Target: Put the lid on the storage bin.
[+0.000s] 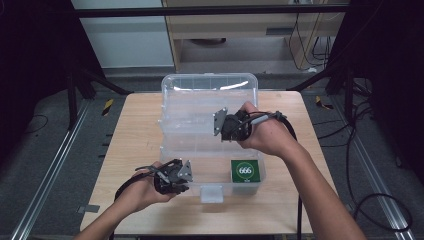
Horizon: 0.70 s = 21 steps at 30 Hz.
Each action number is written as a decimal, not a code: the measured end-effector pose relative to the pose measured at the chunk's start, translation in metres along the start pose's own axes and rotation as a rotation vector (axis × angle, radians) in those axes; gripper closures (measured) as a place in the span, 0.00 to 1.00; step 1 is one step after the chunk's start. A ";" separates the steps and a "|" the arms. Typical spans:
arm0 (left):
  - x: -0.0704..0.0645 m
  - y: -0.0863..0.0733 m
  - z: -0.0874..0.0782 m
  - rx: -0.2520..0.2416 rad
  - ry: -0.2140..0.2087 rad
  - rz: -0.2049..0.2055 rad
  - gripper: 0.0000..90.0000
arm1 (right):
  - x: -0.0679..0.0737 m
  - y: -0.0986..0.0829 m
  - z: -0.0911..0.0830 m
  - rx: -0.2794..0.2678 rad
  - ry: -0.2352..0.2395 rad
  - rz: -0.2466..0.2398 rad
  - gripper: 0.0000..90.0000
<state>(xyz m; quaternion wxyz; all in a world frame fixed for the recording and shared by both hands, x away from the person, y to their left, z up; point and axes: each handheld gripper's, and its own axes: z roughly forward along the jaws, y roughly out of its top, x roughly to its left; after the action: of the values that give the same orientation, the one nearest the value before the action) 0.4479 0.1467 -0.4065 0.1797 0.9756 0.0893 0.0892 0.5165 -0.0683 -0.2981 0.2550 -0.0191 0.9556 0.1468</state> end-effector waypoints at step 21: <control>-0.008 0.000 -0.001 0.008 0.024 -0.002 0.89 | 0.029 -0.005 -0.009 -0.056 -0.043 -0.057 0.95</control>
<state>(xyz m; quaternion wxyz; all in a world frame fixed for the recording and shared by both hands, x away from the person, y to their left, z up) 0.4403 0.1457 -0.4066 0.1749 0.9750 0.0930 0.1006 0.4878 -0.0749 -0.3061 0.2789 -0.0505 0.9444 0.1665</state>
